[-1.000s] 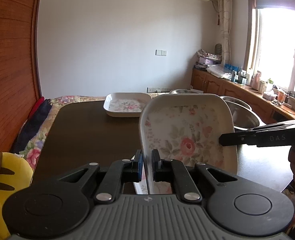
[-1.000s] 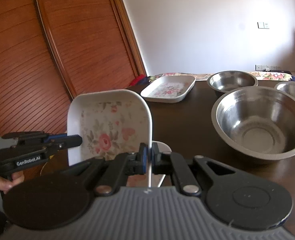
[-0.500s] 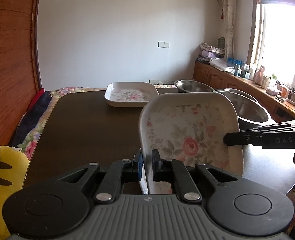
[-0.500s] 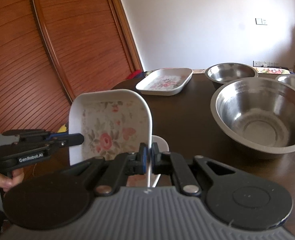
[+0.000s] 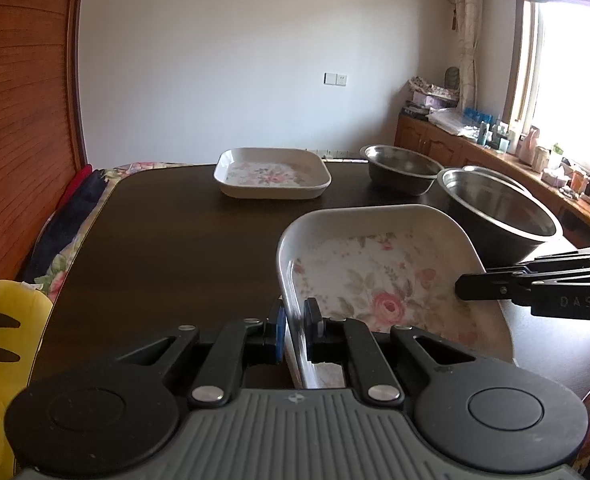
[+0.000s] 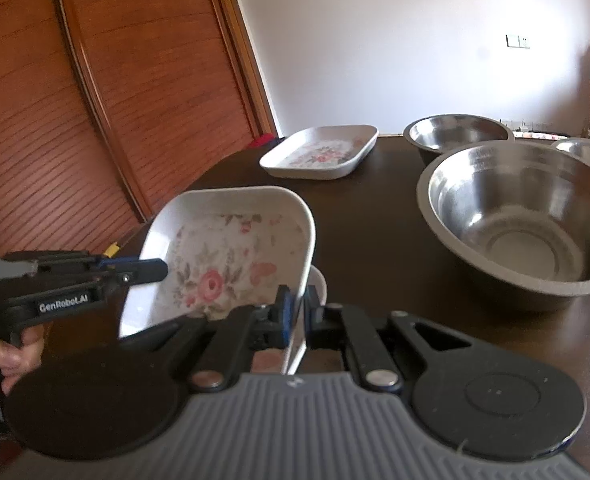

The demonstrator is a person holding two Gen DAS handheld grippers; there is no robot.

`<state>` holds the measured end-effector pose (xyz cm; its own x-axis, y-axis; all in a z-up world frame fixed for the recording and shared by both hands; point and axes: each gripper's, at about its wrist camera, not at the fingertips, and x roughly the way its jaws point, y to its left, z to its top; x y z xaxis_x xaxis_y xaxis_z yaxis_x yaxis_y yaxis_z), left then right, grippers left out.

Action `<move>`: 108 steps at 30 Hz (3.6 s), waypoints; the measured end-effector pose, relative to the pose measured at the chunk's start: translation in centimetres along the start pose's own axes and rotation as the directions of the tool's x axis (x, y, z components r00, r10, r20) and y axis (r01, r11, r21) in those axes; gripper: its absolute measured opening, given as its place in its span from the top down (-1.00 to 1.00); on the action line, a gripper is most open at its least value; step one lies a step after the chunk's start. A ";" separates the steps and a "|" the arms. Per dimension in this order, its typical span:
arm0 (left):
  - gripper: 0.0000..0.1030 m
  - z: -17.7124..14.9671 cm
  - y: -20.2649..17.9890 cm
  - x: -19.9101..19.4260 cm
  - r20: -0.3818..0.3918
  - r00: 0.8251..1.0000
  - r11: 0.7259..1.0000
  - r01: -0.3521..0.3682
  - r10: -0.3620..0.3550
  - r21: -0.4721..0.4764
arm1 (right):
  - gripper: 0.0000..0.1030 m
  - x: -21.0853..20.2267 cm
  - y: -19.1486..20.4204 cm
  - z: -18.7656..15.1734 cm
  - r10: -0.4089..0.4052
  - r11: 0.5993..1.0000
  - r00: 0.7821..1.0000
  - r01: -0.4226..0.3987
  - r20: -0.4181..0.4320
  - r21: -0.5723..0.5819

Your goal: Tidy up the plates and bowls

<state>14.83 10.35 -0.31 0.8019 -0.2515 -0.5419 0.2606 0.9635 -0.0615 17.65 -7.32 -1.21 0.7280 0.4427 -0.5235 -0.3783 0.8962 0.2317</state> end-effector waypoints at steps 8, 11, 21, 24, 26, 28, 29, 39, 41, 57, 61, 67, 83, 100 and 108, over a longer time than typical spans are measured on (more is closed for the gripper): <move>0.23 -0.3 0.2 0.7 -0.004 1.000 1.000 -0.012 0.012 0.002 | 0.76 0.2 0.6 -0.6 -0.028 0.998 1.000 0.028 0.006 -0.052; 0.23 -0.5 0.3 0.6 -0.006 1.000 1.000 -0.014 0.014 -0.001 | 0.75 0.2 0.7 -0.6 -0.038 0.997 0.999 0.038 0.008 -0.065; 0.10 -0.3 -0.2 -0.5 0.050 0.999 1.000 -0.009 0.010 -0.014 | 0.74 -1.1 0.8 -0.1 -0.043 0.994 0.998 0.048 0.052 -0.100; -0.03 -0.2 -0.6 -1.1 0.071 0.998 1.000 0.001 -0.001 -0.010 | 0.74 -1.8 0.9 -0.1 -0.040 0.993 0.996 0.048 0.076 -0.112; -0.18 -0.2 -0.9 -1.5 0.086 0.996 1.000 0.000 0.000 -0.001 | 0.74 -2.4 1.1 -0.3 -0.043 0.991 0.995 0.055 0.094 -0.125; -0.35 -0.1 -1.3 -1.9 0.100 0.995 1.000 -0.003 0.002 0.010 | 0.74 -2.7 1.2 -0.3 -0.045 0.989 0.993 0.059 0.111 -0.133; -0.43 -0.1 -1.5 -2.0 0.106 0.994 1.000 -0.002 0.000 0.016 | 0.74 -2.9 1.3 -0.4 -0.046 0.988 0.992 0.062 0.119 -0.138; -1.00 0.2 -2.6 -3.3 0.179 0.984 0.999 -0.027 0.020 0.038 | 0.23 -4.1 1.7 -0.2 -0.062 0.981 0.981 0.094 0.185 -0.171; -1.00 0.3 -2.6 -3.6 0.193 0.981 0.999 -0.032 0.027 0.026 | 0.12 -4.4 1.7 -0.2 -0.066 0.979 0.977 0.103 0.202 -0.176; -1.00 0.6 -3.1 -3.4 0.194 0.980 0.998 -0.049 0.039 0.048 | -0.86 -5.6 1.4 0.7 -0.121 0.969 0.951 0.176 0.285 -0.174; -1.00 0.6 -3.1 -3.3 0.190 0.981 0.997 -0.053 0.041 0.057 | -1.00 -5.7 1.4 0.8 -0.119 0.969 0.948 0.175 0.296 -0.174; -1.00 1.4 -2.6 -2.6 0.184 0.981 0.995 -0.067 0.053 0.071 | -1.00 -5.3 1.5 1.5 -0.119 0.965 0.951 0.179 0.287 -0.194; -1.00 8.3 2.8 1.7 0.172 0.982 0.996 -0.080 0.074 0.027 | -1.00 -1.3 0.5 9.5 -0.067 0.978 0.970 0.111 0.234 -0.178; -1.00 12.4 7.2 9.2 0.101 0.993 0.997 -0.071 0.068 0.024 | -0.90 6.9 -0.9 15.0 -0.044 0.987 0.999 0.048 0.027 -0.155; -1.00 13.5 9.0 13.8 0.036 0.999 0.999 -0.034 0.034 0.007 | -0.27 11.5 -1.9 15.9 -0.043 0.992 0.992 0.029 -0.115 -0.119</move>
<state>35.52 14.35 2.93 0.8292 -0.2218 -0.5131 0.2366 0.9709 -0.0373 35.82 -3.50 5.42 0.6732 0.3973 -0.6237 -0.4223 0.8989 0.1167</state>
